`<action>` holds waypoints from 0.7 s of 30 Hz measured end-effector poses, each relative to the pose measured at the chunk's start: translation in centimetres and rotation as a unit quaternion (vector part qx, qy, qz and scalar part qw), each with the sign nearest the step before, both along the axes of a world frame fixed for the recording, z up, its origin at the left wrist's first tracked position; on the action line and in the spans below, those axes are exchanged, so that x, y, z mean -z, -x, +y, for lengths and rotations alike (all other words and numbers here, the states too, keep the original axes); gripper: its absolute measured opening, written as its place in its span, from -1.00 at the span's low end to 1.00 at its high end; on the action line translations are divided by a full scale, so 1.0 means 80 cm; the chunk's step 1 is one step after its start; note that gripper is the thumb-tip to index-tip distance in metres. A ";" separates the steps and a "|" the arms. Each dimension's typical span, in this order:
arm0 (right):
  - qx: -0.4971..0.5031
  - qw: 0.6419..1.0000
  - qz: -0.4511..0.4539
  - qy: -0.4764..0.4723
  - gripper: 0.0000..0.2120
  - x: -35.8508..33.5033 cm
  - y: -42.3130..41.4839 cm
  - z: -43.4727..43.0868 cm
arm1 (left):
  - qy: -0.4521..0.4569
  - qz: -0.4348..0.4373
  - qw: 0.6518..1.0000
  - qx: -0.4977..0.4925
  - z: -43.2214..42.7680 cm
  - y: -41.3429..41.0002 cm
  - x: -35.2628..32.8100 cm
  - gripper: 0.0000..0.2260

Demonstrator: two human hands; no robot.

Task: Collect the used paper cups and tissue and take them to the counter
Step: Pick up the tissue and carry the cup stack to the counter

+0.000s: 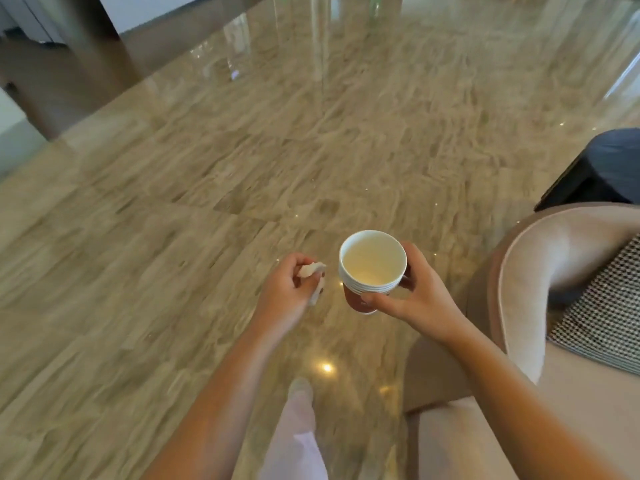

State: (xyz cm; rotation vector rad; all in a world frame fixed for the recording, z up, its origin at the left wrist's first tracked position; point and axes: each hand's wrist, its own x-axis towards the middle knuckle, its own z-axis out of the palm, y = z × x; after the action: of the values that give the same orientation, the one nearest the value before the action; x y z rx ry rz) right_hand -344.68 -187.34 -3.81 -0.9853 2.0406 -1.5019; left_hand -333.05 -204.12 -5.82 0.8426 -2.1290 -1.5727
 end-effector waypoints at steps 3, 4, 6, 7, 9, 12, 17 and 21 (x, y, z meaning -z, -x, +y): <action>0.034 0.999 0.000 0.000 -0.41 -0.003 0.064 -0.068 | 0.002 0.009 1.000 0.025 -0.074 0.074 -0.004 -0.95; 0.043 0.999 -0.003 -0.001 -0.41 -0.006 0.083 -0.087 | 0.005 0.008 0.999 0.037 -0.095 0.096 -0.006 -0.96; 0.062 0.998 -0.003 -0.003 -0.40 -0.011 0.123 -0.124 | 0.010 0.006 0.998 0.063 -0.136 0.146 -0.007 -0.92; 0.072 0.997 0.001 -0.002 -0.39 -0.013 0.144 -0.140 | 0.007 0.007 0.997 0.076 -0.155 0.173 -0.008 -0.91; 0.096 0.995 0.000 -0.002 -0.40 -0.019 0.185 -0.168 | -0.005 0.010 0.995 0.101 -0.188 0.227 -0.011 -0.94; 0.128 0.992 0.004 -0.006 -0.43 -0.020 0.249 -0.196 | -0.002 0.011 0.991 0.130 -0.224 0.307 -0.013 -0.90; 0.176 0.984 0.009 -0.004 -0.44 -0.017 0.386 -0.231 | -0.012 0.002 0.988 0.157 -0.260 0.463 -0.003 -0.88; 0.202 0.979 0.028 0.008 -0.42 -0.013 0.522 -0.251 | -0.015 0.002 0.985 0.174 -0.274 0.614 0.003 -0.95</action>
State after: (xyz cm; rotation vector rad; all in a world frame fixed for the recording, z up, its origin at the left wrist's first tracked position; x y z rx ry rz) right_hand -386.45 -207.39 -2.78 -0.6473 2.3779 -1.7024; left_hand -382.14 -226.06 -6.05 0.4911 -2.3509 -1.7705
